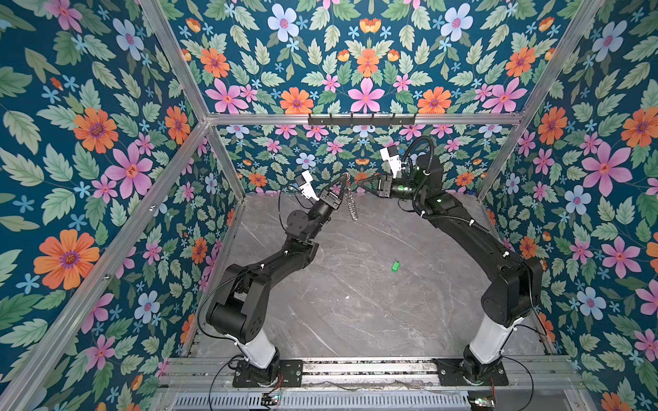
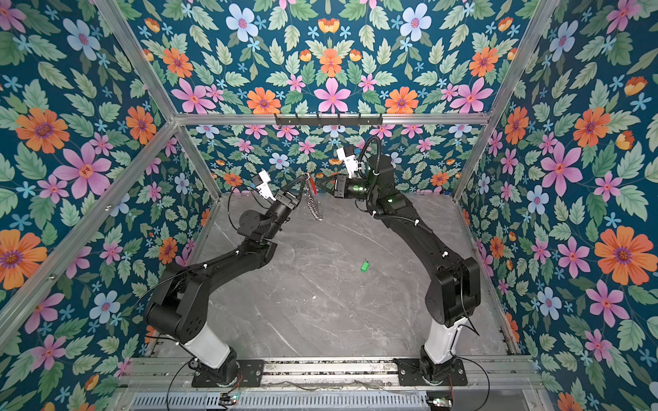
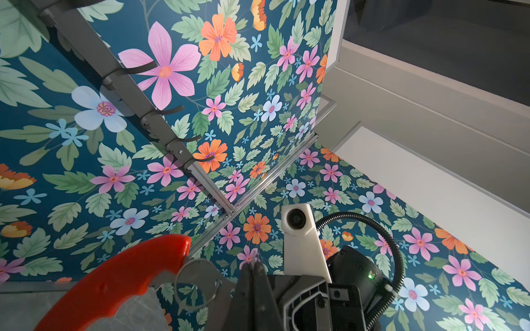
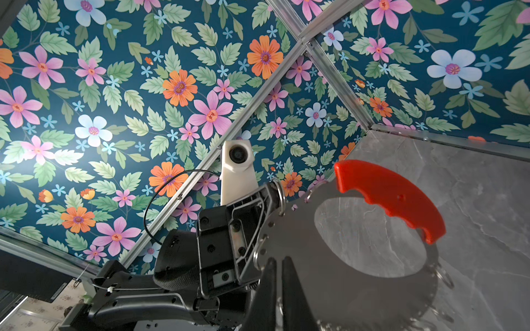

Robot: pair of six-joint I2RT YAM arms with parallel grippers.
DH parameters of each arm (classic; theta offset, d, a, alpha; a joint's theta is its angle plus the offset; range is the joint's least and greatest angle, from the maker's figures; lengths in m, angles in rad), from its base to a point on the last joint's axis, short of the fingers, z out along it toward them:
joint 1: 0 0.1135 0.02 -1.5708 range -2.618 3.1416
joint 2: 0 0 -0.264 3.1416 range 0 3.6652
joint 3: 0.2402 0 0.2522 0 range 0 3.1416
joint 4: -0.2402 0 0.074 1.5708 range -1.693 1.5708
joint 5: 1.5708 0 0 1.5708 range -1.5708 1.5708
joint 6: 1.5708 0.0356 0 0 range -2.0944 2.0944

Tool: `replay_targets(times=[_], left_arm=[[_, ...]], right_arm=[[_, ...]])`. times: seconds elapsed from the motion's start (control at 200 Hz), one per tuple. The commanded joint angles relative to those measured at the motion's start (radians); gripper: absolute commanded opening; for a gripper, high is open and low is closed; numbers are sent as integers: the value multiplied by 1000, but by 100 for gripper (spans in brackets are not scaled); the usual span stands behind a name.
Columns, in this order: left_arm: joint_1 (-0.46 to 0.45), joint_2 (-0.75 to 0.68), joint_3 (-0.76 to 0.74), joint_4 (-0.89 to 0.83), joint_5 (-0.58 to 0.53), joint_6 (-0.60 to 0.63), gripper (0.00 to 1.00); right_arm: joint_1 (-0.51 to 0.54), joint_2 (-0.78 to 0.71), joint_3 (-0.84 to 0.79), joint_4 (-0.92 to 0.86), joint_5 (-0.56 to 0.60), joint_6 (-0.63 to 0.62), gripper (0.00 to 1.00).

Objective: Put the keys on the keyring

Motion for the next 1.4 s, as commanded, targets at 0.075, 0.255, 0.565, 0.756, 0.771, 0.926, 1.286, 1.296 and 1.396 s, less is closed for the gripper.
replay_targets(times=[0.075,0.255,0.565,0.756,0.771,0.926,1.286,1.296,1.396], left_arm=[[-21,-66,57,-291,-68,4,0],[-23,-94,79,-399,-95,-12,0],[-25,-96,80,-418,-98,-40,0],[-25,-104,83,-448,-96,9,0],[-25,-104,85,-456,-99,20,0],[-25,-115,80,-529,-147,124,0],[-22,-127,35,-570,-122,255,0],[-22,-128,34,-570,-120,255,0],[-22,-144,39,-614,-127,271,0]], right_arm=[[7,8,24,-23,38,-8,7],[13,4,28,-20,38,4,6],[15,-15,19,-54,56,-4,6],[12,-27,25,-155,132,-56,17],[12,-30,23,-166,144,-65,19],[0,-68,-12,-331,328,-169,21],[-28,-297,-539,-582,812,-217,28],[-28,-298,-543,-585,813,-215,28],[-28,-310,-654,-581,776,-182,30]])
